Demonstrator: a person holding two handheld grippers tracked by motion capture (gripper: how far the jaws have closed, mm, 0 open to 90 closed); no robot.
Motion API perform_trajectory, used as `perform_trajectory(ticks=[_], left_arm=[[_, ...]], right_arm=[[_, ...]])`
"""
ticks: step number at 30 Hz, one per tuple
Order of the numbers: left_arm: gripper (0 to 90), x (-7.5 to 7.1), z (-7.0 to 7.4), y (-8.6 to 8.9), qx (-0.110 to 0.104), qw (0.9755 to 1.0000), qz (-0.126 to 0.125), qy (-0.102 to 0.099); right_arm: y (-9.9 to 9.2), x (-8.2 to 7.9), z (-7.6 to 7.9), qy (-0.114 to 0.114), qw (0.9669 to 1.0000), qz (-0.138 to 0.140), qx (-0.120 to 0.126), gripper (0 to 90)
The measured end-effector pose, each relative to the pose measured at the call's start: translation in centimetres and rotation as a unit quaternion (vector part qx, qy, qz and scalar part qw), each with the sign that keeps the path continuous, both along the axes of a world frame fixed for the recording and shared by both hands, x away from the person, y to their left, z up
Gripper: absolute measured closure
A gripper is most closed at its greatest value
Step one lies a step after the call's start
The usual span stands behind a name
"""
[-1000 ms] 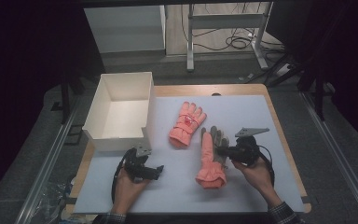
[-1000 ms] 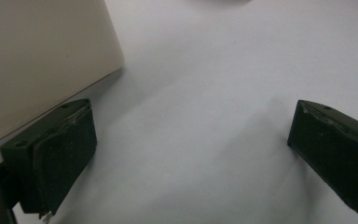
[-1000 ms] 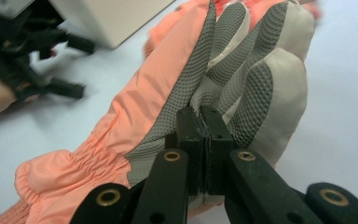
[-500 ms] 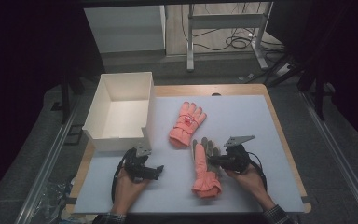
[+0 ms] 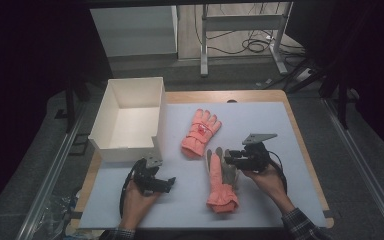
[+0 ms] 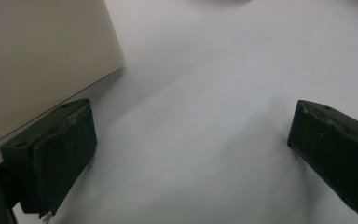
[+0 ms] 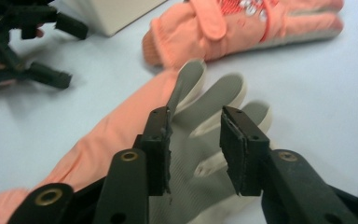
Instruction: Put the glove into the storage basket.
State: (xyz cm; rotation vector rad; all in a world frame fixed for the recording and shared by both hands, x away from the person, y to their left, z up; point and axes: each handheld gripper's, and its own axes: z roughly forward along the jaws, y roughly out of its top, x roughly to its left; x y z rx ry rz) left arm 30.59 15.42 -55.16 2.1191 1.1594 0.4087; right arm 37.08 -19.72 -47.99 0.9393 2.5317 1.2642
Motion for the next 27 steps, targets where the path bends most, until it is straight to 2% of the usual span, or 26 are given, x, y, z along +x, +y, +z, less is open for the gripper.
perform_trajectory(ticks=[4, 5, 6, 9, 11, 13, 15, 17, 19, 23, 26, 27], left_arm=[[1.0, 0.0, 0.0, 0.0, -0.001, 1.0000, 0.000, 0.000], [1.1, 0.0, 0.0, 0.0, 0.001, 1.0000, -0.001, 0.000], [1.1, 0.0, 0.0, 0.0, 0.000, 1.0000, 0.000, 0.001], [1.1, 0.0, 0.0, 0.0, 0.000, 1.0000, 0.000, 0.001], [1.1, 0.0, 0.0, 0.0, -0.001, 1.0000, -0.001, 0.001], [1.1, 0.0, 0.0, 0.0, -0.001, 1.0000, 0.000, 0.001], [1.1, 0.0, 0.0, 0.0, -0.001, 1.0000, 0.000, 0.001], [1.1, 0.0, 0.0, 0.0, 0.000, 1.0000, -0.001, 0.001], [1.1, 0.0, 0.0, 0.0, 0.000, 1.0000, -0.001, 0.001], [1.1, 0.0, 0.0, 0.0, 0.002, 1.0000, -0.002, 0.001], [1.1, 0.0, 0.0, 0.0, 0.000, 1.0000, -0.001, 0.001], [1.1, 0.0, 0.0, 0.0, 0.000, 1.0000, -0.001, 0.001]], right_arm=[[0.6, 1.1, 0.4, -0.006, 1.0000, -0.003, 0.000, 59.5], [1.1, 2.0, 0.7, -0.008, 0.9999, -0.006, -0.004, 57.5], [1.1, 2.0, 0.7, -0.008, 0.9999, -0.006, -0.004, 57.5], [2.2, 3.7, 1.1, -0.010, 0.9998, -0.014, -0.004, 56.3], [2.4, 4.0, 1.1, -0.011, 0.9998, -0.015, -0.005, 56.1], [3.3, 5.3, 1.3, -0.012, 0.9997, -0.019, -0.008, 55.4], [3.6, 5.7, 1.3, -0.013, 0.9997, -0.020, -0.009, 55.4], [4.2, 6.4, 1.3, -0.010, 0.9997, -0.022, -0.009, 55.5], [5.3, 7.6, 1.2, -0.014, 0.9994, -0.023, -0.019, 59.4], [6.5, 8.7, 0.9, -0.013, 0.9994, -0.024, -0.022, 60.2], [7.4, 9.5, 0.6, -0.013, 0.9992, -0.022, -0.031, 59.3], [8.1, 10.0, 0.3, -0.013, 0.9989, -0.021, -0.039, 55.2]])
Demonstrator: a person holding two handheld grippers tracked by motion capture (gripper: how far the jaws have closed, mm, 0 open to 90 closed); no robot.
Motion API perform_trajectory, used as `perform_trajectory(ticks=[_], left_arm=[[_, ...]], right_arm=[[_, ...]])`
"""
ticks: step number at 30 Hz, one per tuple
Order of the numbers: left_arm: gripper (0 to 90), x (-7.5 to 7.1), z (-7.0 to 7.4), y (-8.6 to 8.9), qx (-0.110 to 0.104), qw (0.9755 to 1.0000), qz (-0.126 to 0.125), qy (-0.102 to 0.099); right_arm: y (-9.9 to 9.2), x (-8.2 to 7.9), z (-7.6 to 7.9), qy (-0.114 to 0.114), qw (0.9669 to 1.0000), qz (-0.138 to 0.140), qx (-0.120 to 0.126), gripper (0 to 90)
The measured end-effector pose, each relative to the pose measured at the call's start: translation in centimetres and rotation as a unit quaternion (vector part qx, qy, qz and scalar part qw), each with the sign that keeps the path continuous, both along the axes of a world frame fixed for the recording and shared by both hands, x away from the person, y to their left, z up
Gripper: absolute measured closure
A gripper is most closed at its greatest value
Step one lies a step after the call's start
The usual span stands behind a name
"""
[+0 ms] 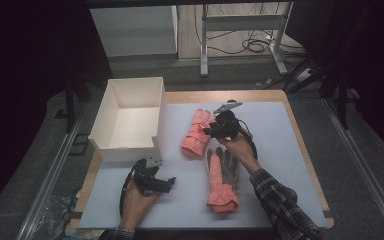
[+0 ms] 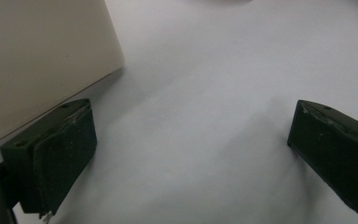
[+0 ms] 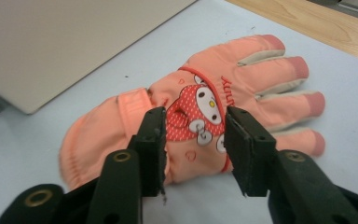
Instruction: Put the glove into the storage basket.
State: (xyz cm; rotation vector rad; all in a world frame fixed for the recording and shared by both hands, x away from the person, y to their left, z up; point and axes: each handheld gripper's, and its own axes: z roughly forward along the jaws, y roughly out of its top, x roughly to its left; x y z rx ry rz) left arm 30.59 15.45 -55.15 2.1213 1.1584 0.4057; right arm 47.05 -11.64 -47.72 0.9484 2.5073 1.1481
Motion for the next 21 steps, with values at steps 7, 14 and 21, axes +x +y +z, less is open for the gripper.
perform_trajectory(ticks=[7, 14, 21], left_arm=[[1.1, 0.0, 0.0, 0.0, 0.000, 1.0000, 0.000, 0.000], [1.1, 0.0, 0.0, 0.0, -0.001, 1.0000, 0.000, 0.000], [1.1, 0.0, 0.0, 0.0, -0.001, 1.0000, 0.000, 0.000]], right_arm=[[1.5, 1.5, -1.1, 0.005, 0.9998, -0.008, -0.017, 46.9], [2.5, 2.7, -2.5, 0.021, 0.9980, -0.006, -0.059, 53.4], [2.4, 2.9, -3.1, 0.049, 0.9977, -0.014, -0.046, 76.5]])
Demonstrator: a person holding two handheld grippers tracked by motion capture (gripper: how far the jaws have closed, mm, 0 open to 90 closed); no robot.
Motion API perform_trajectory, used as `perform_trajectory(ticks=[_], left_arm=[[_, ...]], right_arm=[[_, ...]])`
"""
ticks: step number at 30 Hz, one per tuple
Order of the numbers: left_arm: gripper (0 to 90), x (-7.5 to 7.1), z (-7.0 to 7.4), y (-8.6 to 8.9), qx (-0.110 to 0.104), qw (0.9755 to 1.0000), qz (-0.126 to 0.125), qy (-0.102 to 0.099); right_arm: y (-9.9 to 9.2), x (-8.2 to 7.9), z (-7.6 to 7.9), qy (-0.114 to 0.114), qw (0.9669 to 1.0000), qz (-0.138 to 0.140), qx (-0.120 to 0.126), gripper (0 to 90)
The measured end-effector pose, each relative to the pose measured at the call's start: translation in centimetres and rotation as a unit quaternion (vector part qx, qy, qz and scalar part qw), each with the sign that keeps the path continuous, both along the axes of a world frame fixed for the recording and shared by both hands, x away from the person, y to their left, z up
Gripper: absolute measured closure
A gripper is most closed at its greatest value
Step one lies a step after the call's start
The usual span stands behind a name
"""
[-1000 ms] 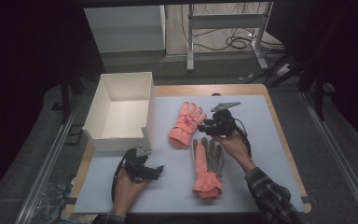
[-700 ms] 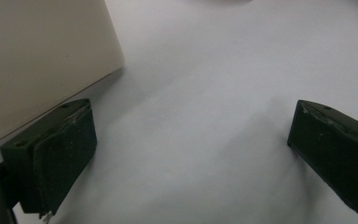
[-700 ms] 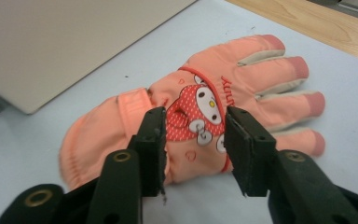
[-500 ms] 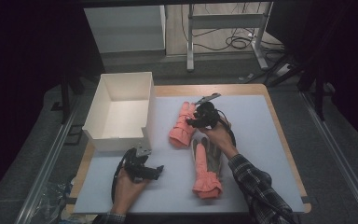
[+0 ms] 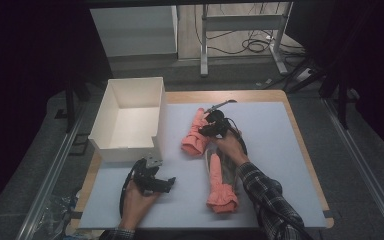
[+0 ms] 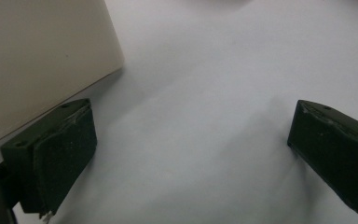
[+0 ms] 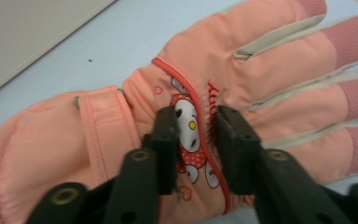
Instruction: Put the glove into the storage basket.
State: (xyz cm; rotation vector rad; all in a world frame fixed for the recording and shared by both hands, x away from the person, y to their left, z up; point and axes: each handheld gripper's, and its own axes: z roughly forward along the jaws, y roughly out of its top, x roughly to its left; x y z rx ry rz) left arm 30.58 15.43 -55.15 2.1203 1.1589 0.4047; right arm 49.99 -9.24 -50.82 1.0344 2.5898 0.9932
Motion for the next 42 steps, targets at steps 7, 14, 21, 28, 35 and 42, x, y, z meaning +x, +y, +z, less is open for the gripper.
perform_trajectory(ticks=[7, 14, 21, 28, 35, 42], left_arm=[[1.1, 0.0, 0.0, 0.0, 0.000, 1.0000, 0.000, 0.000], [1.1, 0.0, 0.0, 0.0, -0.001, 1.0000, 0.000, 0.001], [1.1, 0.0, 0.0, 0.0, 0.000, 1.0000, 0.000, 0.000], [1.1, 0.0, 0.0, 0.0, 0.000, 1.0000, 0.000, 0.000], [1.1, 0.0, 0.0, 0.0, 0.001, 1.0000, -0.001, -0.001], [1.2, 0.0, 0.0, 0.0, 0.003, 1.0000, -0.002, -0.001]], right_arm=[[0.2, -0.4, 0.8, -0.007, 0.9999, -0.003, -0.007, 86.5], [-0.4, -0.7, 2.0, -0.005, 0.9999, 0.000, 0.014, 87.0], [-0.5, -1.5, 4.4, -0.012, 0.9990, 0.025, 0.034, 87.0], [-0.8, -2.9, 6.6, -0.012, 0.9972, 0.055, 0.049, 87.0], [-1.8, -4.9, 8.6, -0.017, 0.9947, 0.085, 0.055, 86.9], [-3.7, -7.2, 10.2, -0.018, 0.9913, 0.112, 0.066, 86.9]])
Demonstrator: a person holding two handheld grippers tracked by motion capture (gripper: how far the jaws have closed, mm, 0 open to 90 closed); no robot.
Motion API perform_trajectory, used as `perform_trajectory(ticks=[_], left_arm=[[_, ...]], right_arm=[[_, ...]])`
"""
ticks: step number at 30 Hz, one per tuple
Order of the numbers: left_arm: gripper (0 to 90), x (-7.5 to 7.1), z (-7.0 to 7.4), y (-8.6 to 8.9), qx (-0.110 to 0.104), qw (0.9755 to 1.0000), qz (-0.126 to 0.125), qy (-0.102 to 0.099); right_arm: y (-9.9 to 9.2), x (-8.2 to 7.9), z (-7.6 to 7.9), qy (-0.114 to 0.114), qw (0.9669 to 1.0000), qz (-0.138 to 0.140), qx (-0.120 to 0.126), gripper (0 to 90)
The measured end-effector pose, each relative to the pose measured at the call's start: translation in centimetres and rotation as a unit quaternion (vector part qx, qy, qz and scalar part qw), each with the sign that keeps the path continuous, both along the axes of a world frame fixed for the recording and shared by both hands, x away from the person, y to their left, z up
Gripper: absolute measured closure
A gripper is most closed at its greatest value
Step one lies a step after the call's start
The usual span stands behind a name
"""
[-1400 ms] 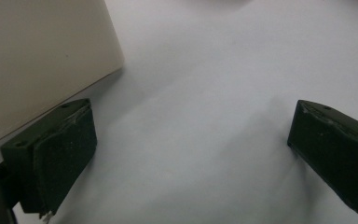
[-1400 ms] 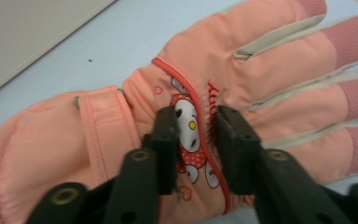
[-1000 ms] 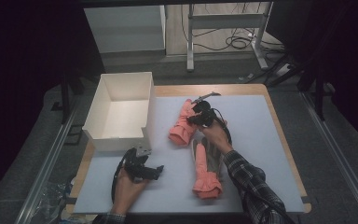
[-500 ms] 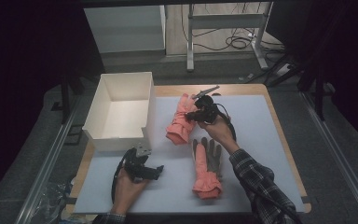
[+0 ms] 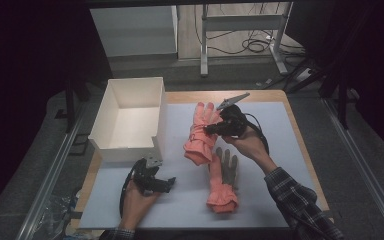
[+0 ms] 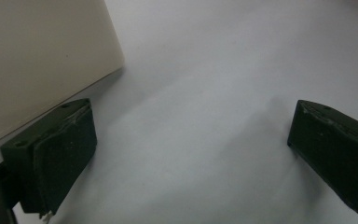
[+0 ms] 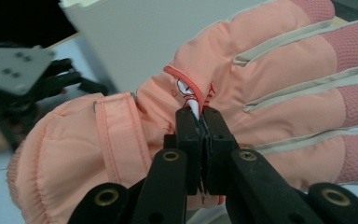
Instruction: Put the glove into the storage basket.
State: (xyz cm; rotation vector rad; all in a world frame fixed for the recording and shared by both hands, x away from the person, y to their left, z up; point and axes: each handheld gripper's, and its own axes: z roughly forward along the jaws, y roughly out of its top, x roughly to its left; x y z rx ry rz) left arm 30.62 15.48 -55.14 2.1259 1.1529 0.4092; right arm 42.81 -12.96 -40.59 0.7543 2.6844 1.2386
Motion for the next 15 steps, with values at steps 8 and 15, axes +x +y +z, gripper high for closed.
perform_trajectory(ticks=[8, 15], left_arm=[[1.1, 0.0, 0.0, 0.0, -0.002, 1.0000, 0.002, -0.001], [1.1, 0.0, 0.0, 0.0, -0.002, 1.0000, 0.001, 0.002]], right_arm=[[-2.6, -3.3, 0.8, 0.000, 0.9997, 0.024, -0.001, 86.9], [-5.1, -6.7, 0.2, 0.006, 0.9984, 0.056, -0.005, 86.9]])
